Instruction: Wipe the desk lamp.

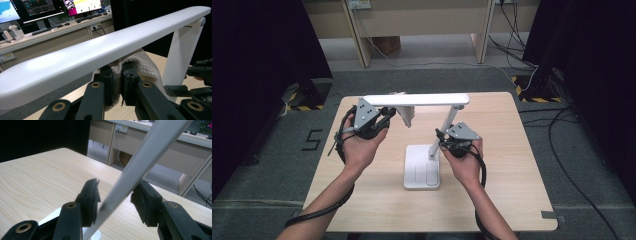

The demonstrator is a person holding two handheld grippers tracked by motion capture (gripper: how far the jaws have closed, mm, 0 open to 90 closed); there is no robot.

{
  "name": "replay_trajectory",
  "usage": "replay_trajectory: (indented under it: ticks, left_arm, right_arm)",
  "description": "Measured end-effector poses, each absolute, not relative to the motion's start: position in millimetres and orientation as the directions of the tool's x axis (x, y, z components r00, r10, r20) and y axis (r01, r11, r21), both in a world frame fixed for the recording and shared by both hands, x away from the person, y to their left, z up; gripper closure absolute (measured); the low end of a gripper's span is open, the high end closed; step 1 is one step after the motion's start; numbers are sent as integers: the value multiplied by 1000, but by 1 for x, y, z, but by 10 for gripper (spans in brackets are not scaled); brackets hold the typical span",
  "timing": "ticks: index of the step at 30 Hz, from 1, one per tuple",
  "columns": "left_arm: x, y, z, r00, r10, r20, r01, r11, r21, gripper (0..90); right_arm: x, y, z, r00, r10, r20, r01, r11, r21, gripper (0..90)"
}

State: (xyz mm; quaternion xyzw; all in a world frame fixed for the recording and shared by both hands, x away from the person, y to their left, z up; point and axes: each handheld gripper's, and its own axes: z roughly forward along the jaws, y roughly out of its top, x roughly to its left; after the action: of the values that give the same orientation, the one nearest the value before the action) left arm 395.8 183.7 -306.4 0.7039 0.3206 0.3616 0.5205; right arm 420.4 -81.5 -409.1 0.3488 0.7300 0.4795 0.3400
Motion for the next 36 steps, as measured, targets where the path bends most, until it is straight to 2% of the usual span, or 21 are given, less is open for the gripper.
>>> replay_trajectory:
  ticks: [11, 20, 26, 31, 32, 34, 35, 36]
  left_arm:
    - [394, 172, -308, 546, 820, 174, 73, -253, 965, 812]
    - [395, 169, -307, 550, 818, 167, 77, -249, 966, 811]
    - [395, 169, -307, 552, 817, 165, 80, -249, 965, 812]
    - [395, 170, -307, 552, 818, 163, 83, -248, 965, 812]
    - [395, 170, -307, 552, 818, 161, 85, -248, 965, 812]
    - [395, 170, -307, 553, 818, 159, 86, -246, 965, 812]
    - [395, 170, -307, 553, 818, 161, 85, -247, 965, 812]
    - [395, 170, -307, 553, 818, 161, 85, -248, 965, 812]
  right_arm:
    - [419, -80, -408, -524, 836, -166, 180, 299, 937, 541]
    - [411, -85, -410, -539, 829, -146, 200, 295, 934, 492]
    - [402, -90, -418, -582, 808, -91, 255, 288, 923, 464]
    - [398, -92, -437, -619, 784, -41, 353, 324, 878, 550]
    - [396, -89, -448, -635, 772, -11, 409, 348, 843, 607]
    - [396, -87, -454, -647, 763, -6, 425, 367, 827, 634]
    - [395, -83, -463, -663, 749, 6, 451, 392, 802, 688]
    - [395, -83, -463, -663, 749, 6, 451, 392, 802, 688]
